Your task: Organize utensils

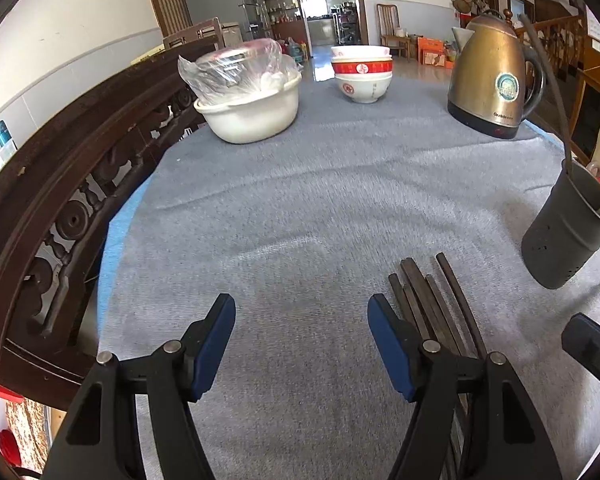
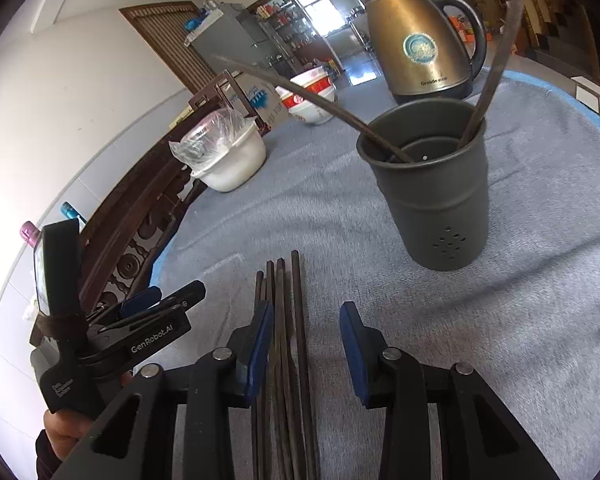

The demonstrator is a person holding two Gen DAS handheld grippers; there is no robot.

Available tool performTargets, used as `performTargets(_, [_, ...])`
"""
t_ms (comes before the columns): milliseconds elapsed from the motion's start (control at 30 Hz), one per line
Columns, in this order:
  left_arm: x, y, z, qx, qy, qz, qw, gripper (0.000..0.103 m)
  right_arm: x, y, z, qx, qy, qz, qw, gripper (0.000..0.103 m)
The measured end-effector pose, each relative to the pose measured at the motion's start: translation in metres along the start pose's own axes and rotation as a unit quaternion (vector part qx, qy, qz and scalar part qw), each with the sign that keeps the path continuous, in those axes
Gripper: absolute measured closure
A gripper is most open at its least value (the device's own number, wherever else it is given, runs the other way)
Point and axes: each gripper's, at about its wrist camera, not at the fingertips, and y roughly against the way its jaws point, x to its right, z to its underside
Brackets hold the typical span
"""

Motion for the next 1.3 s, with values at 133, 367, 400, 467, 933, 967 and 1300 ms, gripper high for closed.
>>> performTargets(133, [0.000,-0.012,-0.002,-0.015,0.001,0.011,0.9998,0.034,-0.004,-0.021,-0.007,-0.023,0.010,0.010,1.000,0.065])
performTargets(367, [-0.011,-0.041,-0.010,-0.073,0.031,0.064,0.9948,0.034,-0.008,-0.065,-0.019,-0.075,0.018,0.024,0.997,0.065])
performTargets(400, [-0.012,-0.044,-0.011,-0.080,0.036,0.071,0.9936,0.034,-0.009,-0.070,-0.020,-0.080,0.020,0.026,0.996,0.068])
performTargets(467, [-0.015,-0.050,-0.013,-0.092,0.045,0.079,0.9915,0.034,-0.013,-0.081,-0.021,-0.092,0.030,0.035,0.995,0.073])
performTargets(933, [-0.008,-0.072,-0.022,-0.151,0.061,0.167,0.9723,0.035,-0.013,-0.104,-0.017,-0.112,0.075,0.110,0.985,0.092])
performTargets(967, [-0.005,-0.073,-0.022,-0.153,0.060,0.170,0.9717,0.035,-0.012,-0.103,-0.016,-0.112,0.076,0.110,0.985,0.092])
performTargets(1300, [0.011,-0.077,-0.025,-0.146,0.011,0.155,0.9770,0.050,-0.005,-0.098,-0.012,-0.109,0.076,0.099,0.986,0.092])
